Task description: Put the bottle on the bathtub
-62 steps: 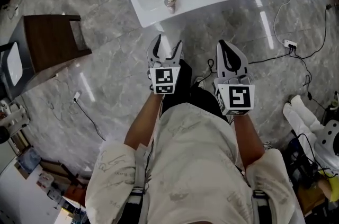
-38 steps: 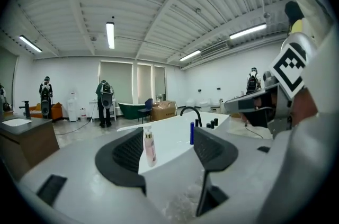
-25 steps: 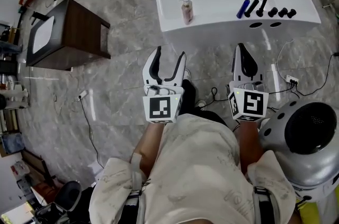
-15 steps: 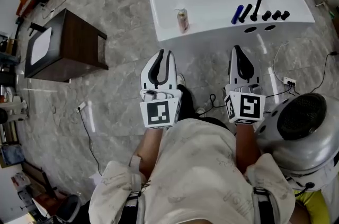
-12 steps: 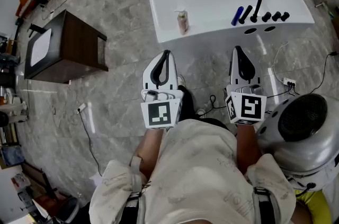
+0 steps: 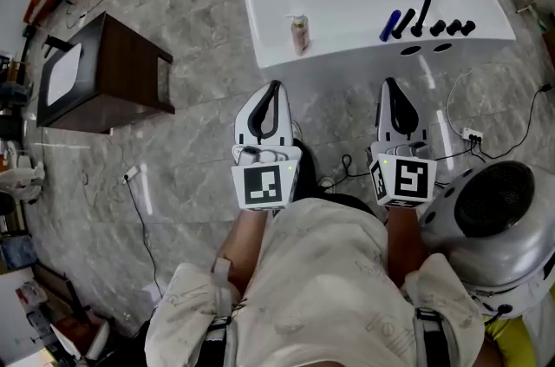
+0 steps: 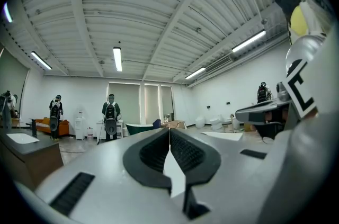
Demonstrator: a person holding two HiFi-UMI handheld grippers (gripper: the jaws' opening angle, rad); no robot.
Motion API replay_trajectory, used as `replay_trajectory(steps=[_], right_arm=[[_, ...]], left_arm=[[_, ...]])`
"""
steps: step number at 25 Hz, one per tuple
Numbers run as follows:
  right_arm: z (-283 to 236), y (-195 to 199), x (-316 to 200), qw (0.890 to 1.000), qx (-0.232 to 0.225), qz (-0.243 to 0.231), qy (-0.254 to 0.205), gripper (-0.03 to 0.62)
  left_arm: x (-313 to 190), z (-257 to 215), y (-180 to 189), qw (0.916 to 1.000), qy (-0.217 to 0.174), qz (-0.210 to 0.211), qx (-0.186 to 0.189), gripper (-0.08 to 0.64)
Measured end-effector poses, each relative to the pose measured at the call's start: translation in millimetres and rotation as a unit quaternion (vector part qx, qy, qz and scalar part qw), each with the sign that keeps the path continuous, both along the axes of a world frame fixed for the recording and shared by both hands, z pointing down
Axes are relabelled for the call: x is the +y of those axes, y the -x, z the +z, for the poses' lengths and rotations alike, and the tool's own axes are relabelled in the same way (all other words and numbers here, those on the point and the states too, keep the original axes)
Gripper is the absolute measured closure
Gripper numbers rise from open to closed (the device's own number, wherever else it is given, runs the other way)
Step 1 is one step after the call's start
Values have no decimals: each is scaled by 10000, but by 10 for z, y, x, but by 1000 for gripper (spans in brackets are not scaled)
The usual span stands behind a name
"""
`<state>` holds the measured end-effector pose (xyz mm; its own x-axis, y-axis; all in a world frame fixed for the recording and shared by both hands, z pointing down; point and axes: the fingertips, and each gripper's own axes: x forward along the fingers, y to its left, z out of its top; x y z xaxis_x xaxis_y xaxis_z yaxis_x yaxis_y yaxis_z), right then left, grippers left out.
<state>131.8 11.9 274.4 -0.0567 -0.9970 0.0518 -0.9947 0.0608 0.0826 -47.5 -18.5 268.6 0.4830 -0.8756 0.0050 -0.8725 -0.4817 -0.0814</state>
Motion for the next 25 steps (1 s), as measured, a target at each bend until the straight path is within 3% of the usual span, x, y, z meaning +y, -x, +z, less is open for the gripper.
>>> replay_trajectory(steps=[25], right_arm=[[-6, -53, 38, 10000, 8, 65, 68, 603]], left_arm=[[15, -36, -21, 10000, 34, -11, 43, 554]])
